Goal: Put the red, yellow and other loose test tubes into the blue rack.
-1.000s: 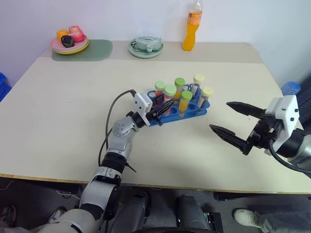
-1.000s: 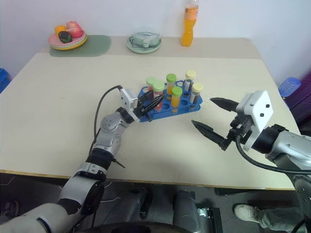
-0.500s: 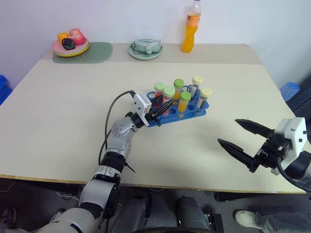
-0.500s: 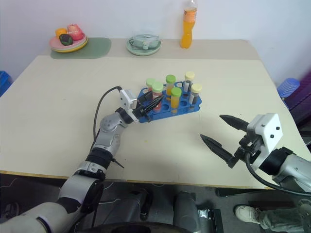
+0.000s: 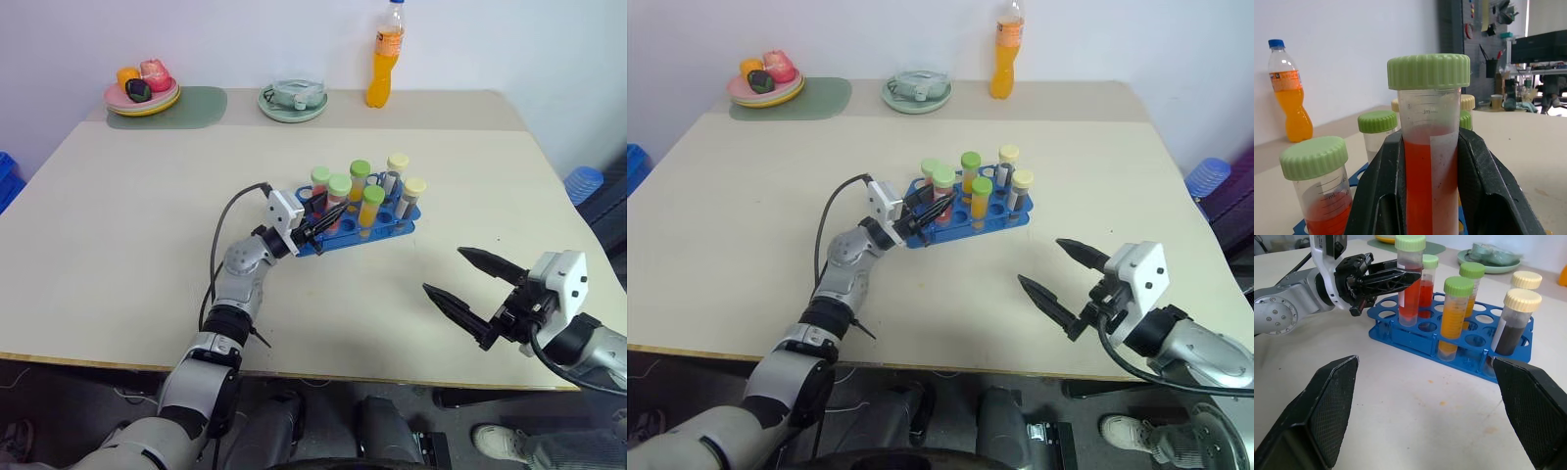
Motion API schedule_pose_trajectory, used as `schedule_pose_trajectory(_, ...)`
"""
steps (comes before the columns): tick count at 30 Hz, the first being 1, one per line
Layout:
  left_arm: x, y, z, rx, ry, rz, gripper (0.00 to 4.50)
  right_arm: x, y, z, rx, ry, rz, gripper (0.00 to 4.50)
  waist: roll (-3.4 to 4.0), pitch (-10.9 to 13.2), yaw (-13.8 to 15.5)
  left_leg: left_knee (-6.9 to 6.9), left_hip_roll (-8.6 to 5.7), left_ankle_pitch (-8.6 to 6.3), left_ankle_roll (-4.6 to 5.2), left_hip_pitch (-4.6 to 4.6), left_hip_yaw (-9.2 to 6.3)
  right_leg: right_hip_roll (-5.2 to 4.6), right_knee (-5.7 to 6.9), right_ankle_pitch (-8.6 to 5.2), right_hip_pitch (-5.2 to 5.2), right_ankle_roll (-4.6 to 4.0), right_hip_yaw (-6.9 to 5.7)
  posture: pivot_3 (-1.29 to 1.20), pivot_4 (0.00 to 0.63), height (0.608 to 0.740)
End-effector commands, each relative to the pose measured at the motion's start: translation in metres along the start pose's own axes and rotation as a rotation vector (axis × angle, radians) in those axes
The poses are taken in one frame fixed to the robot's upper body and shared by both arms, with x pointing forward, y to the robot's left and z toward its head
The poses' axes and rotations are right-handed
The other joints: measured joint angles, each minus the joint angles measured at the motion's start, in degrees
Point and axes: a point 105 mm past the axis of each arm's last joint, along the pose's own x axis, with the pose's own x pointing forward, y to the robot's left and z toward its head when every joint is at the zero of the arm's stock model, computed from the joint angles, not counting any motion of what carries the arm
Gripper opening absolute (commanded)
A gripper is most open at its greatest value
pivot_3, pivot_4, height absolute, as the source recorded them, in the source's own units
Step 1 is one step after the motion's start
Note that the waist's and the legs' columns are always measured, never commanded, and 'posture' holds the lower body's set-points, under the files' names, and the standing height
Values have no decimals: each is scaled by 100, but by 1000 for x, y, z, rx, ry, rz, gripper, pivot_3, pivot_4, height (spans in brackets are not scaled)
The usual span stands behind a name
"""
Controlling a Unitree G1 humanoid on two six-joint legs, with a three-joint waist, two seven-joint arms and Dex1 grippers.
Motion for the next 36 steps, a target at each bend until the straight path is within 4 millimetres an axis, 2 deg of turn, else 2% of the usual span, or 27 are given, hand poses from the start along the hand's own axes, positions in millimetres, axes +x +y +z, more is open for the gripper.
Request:
schedule_pose_trajectory(1,-23,3,-28,-59,119,37,871,-2,1,4,-15,-26,0,4500,0,0,-1,0,0,0,0,0,0,0,0,0,0,0,0,0,150,740)
schedule_pose_trajectory(5,-22,2,-28,-64,120,35,871,-4,1,1,-9,-21,2,4500,0,0,-2,-1,0,0,0,1,0,0,0,0,1,0,0,0,150,740)
schedule_pose_trajectory(12,-17,-15,-29,-116,103,-30,871,-6,1,-3,1,-14,0,4500,-7,4,-12,-10,0,-1,2,0,1,0,-2,-2,-4,3,3,0,150,740)
schedule_pose_trajectory(19,-24,-11,-32,-115,120,-20,871,-6,1,-2,1,-19,-3,4500,-2,2,6,-15,0,-7,1,-8,0,-2,-4,-7,-13,8,3,0,150,740)
schedule_pose_trajectory(23,-21,-15,-15,-180,22,-90,871,-6,0,-2,1,-24,-4,4500,-2,2,-2,-16,0,-8,1,-8,1,-1,-4,-8,-13,8,3,0,150,740)
schedule_pose_trajectory(24,-18,-15,-11,-181,2,-89,1824,-6,0,-2,1,-24,-5,4500,-2,2,7,-18,0,-9,2,-8,0,-1,-5,-8,-15,8,3,0,150,740)
schedule_pose_trajectory(29,-10,-10,-1,-140,9,-15,4181,-6,-2,-6,0,-21,-10,4500,-11,7,26,-7,-1,-10,2,-16,0,-3,-6,-8,-14,9,2,0,150,740)
schedule_pose_trajectory(32,-15,-8,9,-115,14,-26,4181,-6,-3,-9,4,-18,-17,4500,-10,7,7,-8,-1,-10,3,-20,0,-2,-6,-8,-17,9,2,0,150,740)
schedule_pose_trajectory(36,-35,2,25,-68,26,-22,4181,-6,-6,-16,11,-9,-27,4500,-9,6,7,-9,0,-10,2,-21,0,-1,-3,-8,-22,8,2,0,150,740)
